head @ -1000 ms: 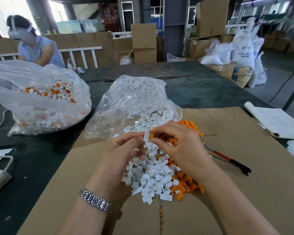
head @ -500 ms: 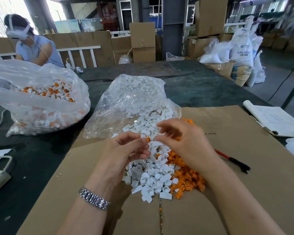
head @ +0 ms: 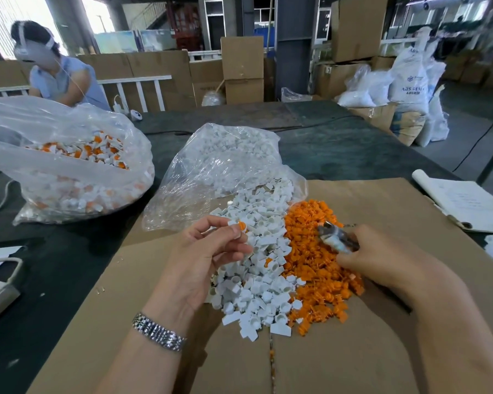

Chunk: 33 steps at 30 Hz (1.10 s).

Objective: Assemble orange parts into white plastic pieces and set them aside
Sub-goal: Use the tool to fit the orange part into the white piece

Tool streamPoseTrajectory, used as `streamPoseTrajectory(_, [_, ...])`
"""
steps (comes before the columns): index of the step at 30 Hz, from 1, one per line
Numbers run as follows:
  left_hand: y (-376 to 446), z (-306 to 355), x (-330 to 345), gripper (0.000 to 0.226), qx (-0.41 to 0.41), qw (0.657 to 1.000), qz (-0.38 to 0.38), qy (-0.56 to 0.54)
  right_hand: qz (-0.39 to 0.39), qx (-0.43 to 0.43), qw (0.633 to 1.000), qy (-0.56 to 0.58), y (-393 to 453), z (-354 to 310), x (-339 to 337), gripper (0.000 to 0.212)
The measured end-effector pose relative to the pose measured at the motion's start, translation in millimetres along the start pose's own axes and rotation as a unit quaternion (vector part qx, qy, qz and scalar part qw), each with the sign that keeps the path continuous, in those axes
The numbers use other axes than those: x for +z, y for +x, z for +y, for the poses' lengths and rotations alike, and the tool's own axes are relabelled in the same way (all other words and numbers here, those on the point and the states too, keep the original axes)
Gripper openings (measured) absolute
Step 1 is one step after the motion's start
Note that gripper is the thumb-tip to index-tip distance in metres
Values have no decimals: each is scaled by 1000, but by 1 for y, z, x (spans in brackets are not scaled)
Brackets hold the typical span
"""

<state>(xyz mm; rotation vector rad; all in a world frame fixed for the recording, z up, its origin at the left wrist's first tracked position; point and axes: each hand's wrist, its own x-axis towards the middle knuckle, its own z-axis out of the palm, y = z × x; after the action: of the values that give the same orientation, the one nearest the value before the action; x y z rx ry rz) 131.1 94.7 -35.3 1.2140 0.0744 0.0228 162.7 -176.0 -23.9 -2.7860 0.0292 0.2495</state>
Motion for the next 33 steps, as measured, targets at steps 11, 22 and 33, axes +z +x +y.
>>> streamPoseTrajectory(11, [-5, 7, -1, 17, 47, 998, -14, -25, -102, -134, 963, 209, -58, -69, -7, 40])
streamPoseTrajectory(22, [-12, 9, 5, 12, 72, 996, -32, 42, -41, -151, 963, 219, -65, -90, 16, 39])
streamPoseTrajectory(33, [-11, 3, 10, 11, 77, 995, -15, 69, 29, -149, 972, 182, -70, -99, 33, 34])
